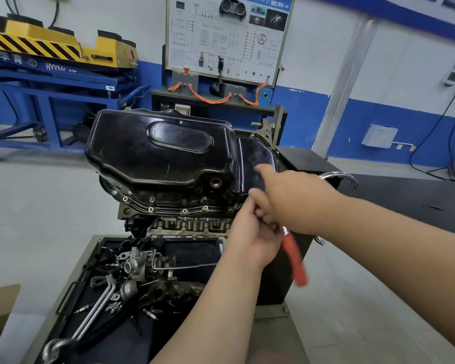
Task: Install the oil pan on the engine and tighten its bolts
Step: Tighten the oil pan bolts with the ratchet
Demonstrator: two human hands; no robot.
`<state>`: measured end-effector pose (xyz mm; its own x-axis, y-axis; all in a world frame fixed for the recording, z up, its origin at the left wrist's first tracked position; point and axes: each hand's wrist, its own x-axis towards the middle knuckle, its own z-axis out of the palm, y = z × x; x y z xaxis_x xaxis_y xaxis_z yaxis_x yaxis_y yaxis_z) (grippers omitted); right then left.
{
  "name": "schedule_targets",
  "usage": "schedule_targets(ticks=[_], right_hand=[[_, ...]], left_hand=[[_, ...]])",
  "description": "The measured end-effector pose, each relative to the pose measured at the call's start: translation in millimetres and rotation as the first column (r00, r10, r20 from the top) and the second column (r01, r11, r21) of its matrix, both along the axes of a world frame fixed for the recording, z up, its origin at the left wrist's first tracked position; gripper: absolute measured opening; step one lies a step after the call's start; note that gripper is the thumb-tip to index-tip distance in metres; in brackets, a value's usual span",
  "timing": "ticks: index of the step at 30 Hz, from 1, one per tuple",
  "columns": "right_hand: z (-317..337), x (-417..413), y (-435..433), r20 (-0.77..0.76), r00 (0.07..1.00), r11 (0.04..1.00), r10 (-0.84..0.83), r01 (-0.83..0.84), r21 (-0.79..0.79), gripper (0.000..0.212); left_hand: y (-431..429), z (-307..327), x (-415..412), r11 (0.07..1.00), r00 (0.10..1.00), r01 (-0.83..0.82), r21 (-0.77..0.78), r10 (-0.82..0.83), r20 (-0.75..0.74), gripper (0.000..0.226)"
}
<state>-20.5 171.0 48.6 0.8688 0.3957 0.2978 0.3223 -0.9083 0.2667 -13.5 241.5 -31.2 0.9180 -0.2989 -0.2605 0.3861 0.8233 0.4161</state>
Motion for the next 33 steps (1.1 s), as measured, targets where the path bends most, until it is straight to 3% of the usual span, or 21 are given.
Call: schedule_targets(ticks=[2, 4, 6, 8, 9, 11, 12, 14, 16, 18, 20, 21, 23, 24, 26, 29, 31, 33], right_hand=[[12.1, 0.4, -6.2, 0.049, 0.979, 0.925, 0.2, -0.172, -0.34, 0.039], [20.6, 1.9, -11.4, -0.004, 0.971, 0.854, 0.239, -0.212, -0.475, 0.037], [17.5, 0.2, -10.9, -0.007, 0.985, 0.92, 0.174, -0.166, -0.355, 0.039], [8.9, -4.5, -3.9, -0.076, 0.997, 1.0, 0.01, -0.01, 0.007, 0.04], [6.6, -6.5, -0.6, -0.196, 0.978, 0.975, -0.077, 0.115, 0.191, 0.039], [7.5, -8.1, 1.5, -0.453, 0.883, 0.818, -0.124, 0.35, 0.456, 0.045], [9.1, -8.9, 0.6, -0.529, 0.84, 0.759, -0.118, 0.42, 0.497, 0.048], [10.9, -11.2, -1.2, -0.565, 0.817, 0.761, -0.114, 0.438, 0.48, 0.049], [10.7, -12.7, -2.5, -0.499, 0.853, 0.854, -0.153, 0.369, 0.368, 0.045], [9.5, -11.9, -5.5, -0.319, 0.928, 0.976, -0.19, 0.214, 0.043, 0.047], [9.2, -8.9, -13.1, -0.061, 0.998, 0.947, -0.026, 0.005, -0.322, 0.053], [11.0, -7.5, -16.6, -0.017, 0.997, 0.896, 0.081, -0.08, -0.438, 0.055], [11.9, -2.2, -22.3, -0.015, 0.989, 0.865, 0.144, -0.134, -0.483, 0.055], [10.8, -0.5, -21.5, -0.03, 0.992, 0.911, 0.119, -0.121, -0.393, 0.053], [8.2, -2.7, -11.3, -0.171, 0.984, 0.999, -0.04, 0.038, -0.017, 0.048], [6.7, -5.1, 2.8, -0.497, 0.861, 0.852, -0.106, 0.337, 0.401, 0.042], [10.7, -5.1, 7.0, -0.529, 0.842, 0.831, -0.104, 0.366, 0.419, 0.04], [12.7, -5.3, 8.3, -0.456, 0.88, 0.913, -0.136, 0.289, 0.286, 0.038]], left_hand=[[4.6, -1.4, 1.6, 0.999, 0.999, 0.038, 0.01, -0.038, -0.009, 0.046], [3.8, -3.5, 1.8, 0.999, 0.999, 0.044, 0.011, -0.044, -0.01, 0.051], [4.0, -3.9, 2.7, 0.997, 0.998, 0.06, 0.044, -0.06, 0.012, 0.052], [1.9, -1.7, 1.1, 0.998, 0.998, 0.061, 0.012, -0.061, 0.031, 0.047], [0.4, -1.1, 1.3, 0.998, 0.998, 0.06, -0.026, -0.06, 0.022, 0.042], [-2.7, -1.3, 1.4, 0.997, 0.999, 0.05, -0.064, -0.05, 0.007, 0.031], [-3.8, -1.0, 0.7, 0.996, 0.999, 0.048, -0.072, -0.049, 0.0, 0.027], [-6.8, -0.7, 1.2, 0.995, 0.998, 0.047, -0.092, -0.05, -0.033, 0.026], [-9.2, -1.0, 1.7, 0.994, 0.998, 0.044, -0.095, -0.049, -0.045, 0.028], [-10.3, -0.7, 1.1, 0.996, 0.998, 0.042, -0.08, -0.045, -0.044, 0.036], [-8.6, 0.0, -2.5, 0.998, 0.998, 0.048, -0.045, -0.05, -0.042, 0.036], [-7.9, 0.1, -4.1, 0.998, 0.998, 0.054, -0.036, -0.055, -0.039, 0.033], [-6.7, 0.2, -6.0, 0.999, 0.999, 0.05, -0.017, -0.051, -0.015, 0.031], [-6.6, 0.2, -5.9, 0.999, 0.999, 0.045, -0.013, -0.046, -0.01, 0.031], [-6.6, 0.9, -5.4, 0.997, 0.999, 0.044, -0.056, -0.043, 0.017, 0.03], [-3.5, 3.5, -4.7, 0.993, 0.999, 0.044, -0.108, -0.04, 0.035, 0.035], [-0.2, 6.2, -4.7, 0.994, 0.999, 0.034, -0.1, -0.031, 0.034, 0.04], [-0.3, 8.1, -3.7, 0.998, 1.0, 0.014, -0.056, -0.013, 0.007, 0.043]])
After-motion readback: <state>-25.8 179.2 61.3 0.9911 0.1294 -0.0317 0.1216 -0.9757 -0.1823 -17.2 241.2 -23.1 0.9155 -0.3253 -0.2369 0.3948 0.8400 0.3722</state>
